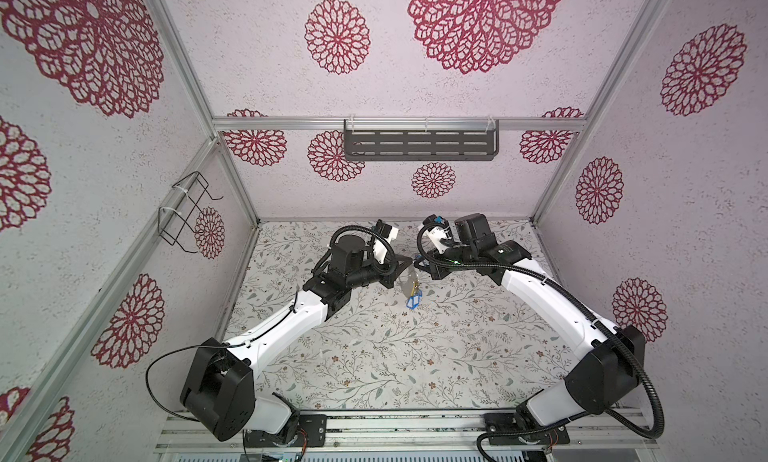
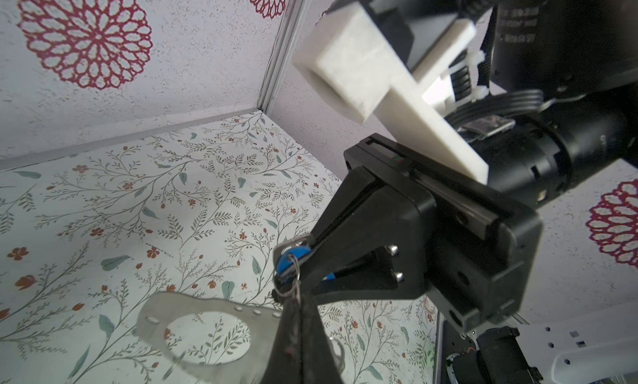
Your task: Remove the keys from the keyring
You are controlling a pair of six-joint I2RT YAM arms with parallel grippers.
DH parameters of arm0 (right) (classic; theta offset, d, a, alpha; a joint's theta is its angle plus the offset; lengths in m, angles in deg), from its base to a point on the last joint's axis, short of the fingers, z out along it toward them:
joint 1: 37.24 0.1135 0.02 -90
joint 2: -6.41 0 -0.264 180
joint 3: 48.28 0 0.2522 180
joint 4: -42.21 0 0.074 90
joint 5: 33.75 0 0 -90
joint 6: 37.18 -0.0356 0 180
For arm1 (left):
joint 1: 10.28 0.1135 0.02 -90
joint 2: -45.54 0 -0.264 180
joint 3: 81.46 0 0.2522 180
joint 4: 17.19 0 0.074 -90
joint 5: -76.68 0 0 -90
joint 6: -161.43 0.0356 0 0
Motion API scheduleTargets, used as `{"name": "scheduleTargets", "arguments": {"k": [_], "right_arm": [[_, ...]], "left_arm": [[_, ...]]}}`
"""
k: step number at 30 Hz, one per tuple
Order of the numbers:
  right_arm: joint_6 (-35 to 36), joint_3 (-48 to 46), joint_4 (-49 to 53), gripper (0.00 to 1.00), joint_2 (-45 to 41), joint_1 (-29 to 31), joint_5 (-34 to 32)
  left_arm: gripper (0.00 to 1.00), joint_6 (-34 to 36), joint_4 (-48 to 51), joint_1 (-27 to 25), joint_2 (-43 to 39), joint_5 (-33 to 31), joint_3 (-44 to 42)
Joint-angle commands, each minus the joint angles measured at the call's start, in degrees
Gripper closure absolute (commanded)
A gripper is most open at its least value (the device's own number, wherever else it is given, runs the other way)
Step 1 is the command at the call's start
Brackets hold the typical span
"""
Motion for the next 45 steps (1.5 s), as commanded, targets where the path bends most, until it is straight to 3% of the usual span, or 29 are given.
{"name": "scheduleTargets", "arguments": {"k": [1, 8, 16, 26, 34, 40, 45], "right_arm": [[-3.9, -4.4, -4.0, 1.0, -0.9, -3.6, -7.5], [-6.3, -9.4, -7.8, 1.0, -3.1, -2.4, -6.0], [-6.9, -10.3, -9.3, 1.0, -3.9, -0.9, -6.3], [-7.6, -10.7, -11.2, 1.0, -6.5, 3.7, -8.5], [-8.7, -11.5, -15.3, 1.0, -9.3, 5.8, -6.5], [-9.4, -13.9, -18.2, 1.0, -11.0, 5.7, -5.9], [-10.0, -15.9, -21.4, 1.0, -13.1, 5.6, -8.8]], "left_arm": [[1.0, -4.5, -14.9, 0.7, -2.8, 6.1, -0.8], [1.0, -9.5, -24.1, 1.4, -0.4, 4.5, -2.0], [1.0, -12.5, -27.6, 1.3, 1.2, 0.6, -2.9], [1.0, -19.2, -40.3, 0.1, 4.0, -6.0, -6.6], [1.0, -25.1, -49.5, -0.7, 8.0, -6.9, -7.5], [1.0, -29.2, -54.3, -1.0, 8.2, -14.4, -10.4], [1.0, -36.9, -62.0, -1.1, 10.0, -19.6, -13.0]]}}
